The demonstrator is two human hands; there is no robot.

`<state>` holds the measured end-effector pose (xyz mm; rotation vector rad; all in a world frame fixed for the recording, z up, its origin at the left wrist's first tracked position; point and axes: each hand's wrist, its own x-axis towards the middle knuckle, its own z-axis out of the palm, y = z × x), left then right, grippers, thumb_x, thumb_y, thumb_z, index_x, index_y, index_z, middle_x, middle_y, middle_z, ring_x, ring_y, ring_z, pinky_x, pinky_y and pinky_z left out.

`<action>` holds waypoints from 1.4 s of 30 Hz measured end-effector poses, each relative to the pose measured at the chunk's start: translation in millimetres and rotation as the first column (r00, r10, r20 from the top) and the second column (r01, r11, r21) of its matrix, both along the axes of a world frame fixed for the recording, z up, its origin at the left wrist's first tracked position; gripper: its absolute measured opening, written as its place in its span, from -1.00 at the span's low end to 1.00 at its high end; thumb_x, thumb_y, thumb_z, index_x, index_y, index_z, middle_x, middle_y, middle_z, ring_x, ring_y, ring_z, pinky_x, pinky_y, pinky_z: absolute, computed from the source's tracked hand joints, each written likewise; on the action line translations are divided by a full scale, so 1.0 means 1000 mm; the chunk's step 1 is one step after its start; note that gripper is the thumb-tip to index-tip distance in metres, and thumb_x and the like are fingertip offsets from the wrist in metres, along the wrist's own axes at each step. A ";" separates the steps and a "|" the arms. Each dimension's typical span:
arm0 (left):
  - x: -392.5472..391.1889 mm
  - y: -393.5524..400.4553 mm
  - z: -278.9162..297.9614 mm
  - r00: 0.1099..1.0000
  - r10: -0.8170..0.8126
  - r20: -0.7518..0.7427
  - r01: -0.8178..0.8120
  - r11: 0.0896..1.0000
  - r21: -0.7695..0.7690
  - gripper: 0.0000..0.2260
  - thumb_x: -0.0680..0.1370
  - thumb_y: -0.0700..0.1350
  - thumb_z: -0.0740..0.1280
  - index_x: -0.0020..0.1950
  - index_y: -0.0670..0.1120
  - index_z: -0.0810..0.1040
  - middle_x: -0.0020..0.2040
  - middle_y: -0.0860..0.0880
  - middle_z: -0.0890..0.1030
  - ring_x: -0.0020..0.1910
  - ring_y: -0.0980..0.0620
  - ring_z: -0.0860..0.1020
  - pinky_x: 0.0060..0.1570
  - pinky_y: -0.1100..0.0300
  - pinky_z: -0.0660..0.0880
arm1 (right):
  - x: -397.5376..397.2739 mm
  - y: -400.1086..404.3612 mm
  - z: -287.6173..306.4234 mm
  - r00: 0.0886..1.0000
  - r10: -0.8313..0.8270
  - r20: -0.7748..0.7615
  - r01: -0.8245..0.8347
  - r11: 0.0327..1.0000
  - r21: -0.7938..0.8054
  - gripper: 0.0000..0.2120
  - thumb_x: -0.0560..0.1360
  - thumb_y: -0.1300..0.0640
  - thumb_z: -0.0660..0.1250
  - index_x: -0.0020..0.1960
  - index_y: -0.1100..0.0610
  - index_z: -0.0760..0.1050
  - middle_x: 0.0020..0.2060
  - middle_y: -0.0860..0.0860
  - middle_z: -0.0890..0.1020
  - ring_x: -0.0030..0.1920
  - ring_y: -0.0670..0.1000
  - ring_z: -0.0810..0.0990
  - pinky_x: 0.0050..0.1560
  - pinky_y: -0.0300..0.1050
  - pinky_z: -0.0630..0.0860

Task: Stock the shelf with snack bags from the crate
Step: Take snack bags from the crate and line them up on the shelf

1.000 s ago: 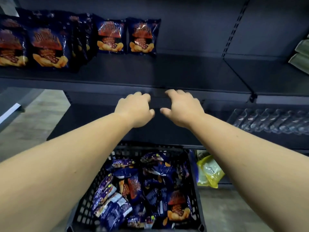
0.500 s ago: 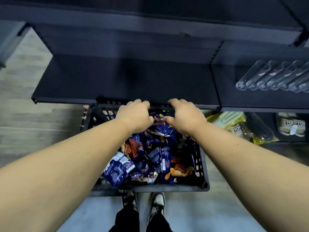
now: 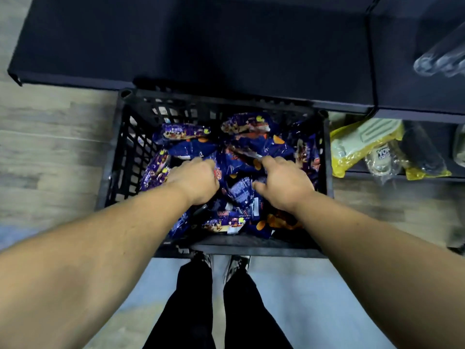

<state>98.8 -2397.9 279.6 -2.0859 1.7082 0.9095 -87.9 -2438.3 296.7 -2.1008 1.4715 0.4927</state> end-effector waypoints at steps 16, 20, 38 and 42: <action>0.020 -0.007 -0.051 0.988 0.138 -0.071 -0.134 0.990 0.049 -0.60 0.60 0.04 0.22 0.41 -0.06 0.35 0.30 -0.16 0.40 0.26 -0.19 0.42 0.23 -0.02 0.41 | 0.017 -0.053 -0.052 0.995 -0.097 -0.001 0.095 0.974 -0.208 -0.26 0.50 -0.04 0.36 0.54 0.09 0.08 0.41 0.12 0.33 0.39 0.21 0.29 0.33 0.19 0.27; 0.024 -0.007 -0.056 0.985 0.158 -0.072 -0.154 0.986 0.063 -0.58 0.60 0.04 0.22 0.43 -0.05 0.34 0.33 -0.17 0.39 0.28 -0.19 0.41 0.25 -0.04 0.40 | 0.018 -0.057 -0.052 0.969 -0.157 0.192 0.177 0.980 -0.093 -0.48 0.48 -0.09 0.35 0.34 0.09 0.31 0.17 0.10 0.53 0.16 0.20 0.49 0.15 0.12 0.46; 0.036 -0.024 -0.074 0.946 0.277 -0.170 -0.260 0.959 0.116 -0.60 0.59 -0.03 0.26 0.39 -0.11 0.30 0.26 -0.16 0.46 0.12 -0.15 0.48 0.04 0.08 0.42 | 0.007 -0.040 -0.062 0.931 -0.277 0.238 0.182 0.917 0.354 -0.53 0.52 -0.04 0.36 0.32 0.09 0.29 0.10 0.09 0.55 0.02 0.12 0.54 0.02 -0.05 0.46; 0.032 -0.028 -0.085 0.920 0.330 -0.211 -0.305 0.942 0.141 -0.50 0.56 -0.09 0.30 0.45 -0.12 0.22 0.37 -0.15 0.37 0.24 -0.17 0.43 0.26 0.02 0.40 | 0.008 -0.034 -0.061 0.967 -0.171 0.187 0.117 0.956 0.270 -0.56 0.54 0.00 0.33 0.32 0.09 0.25 0.00 0.04 0.46 -0.01 0.10 0.48 -0.04 -0.08 0.40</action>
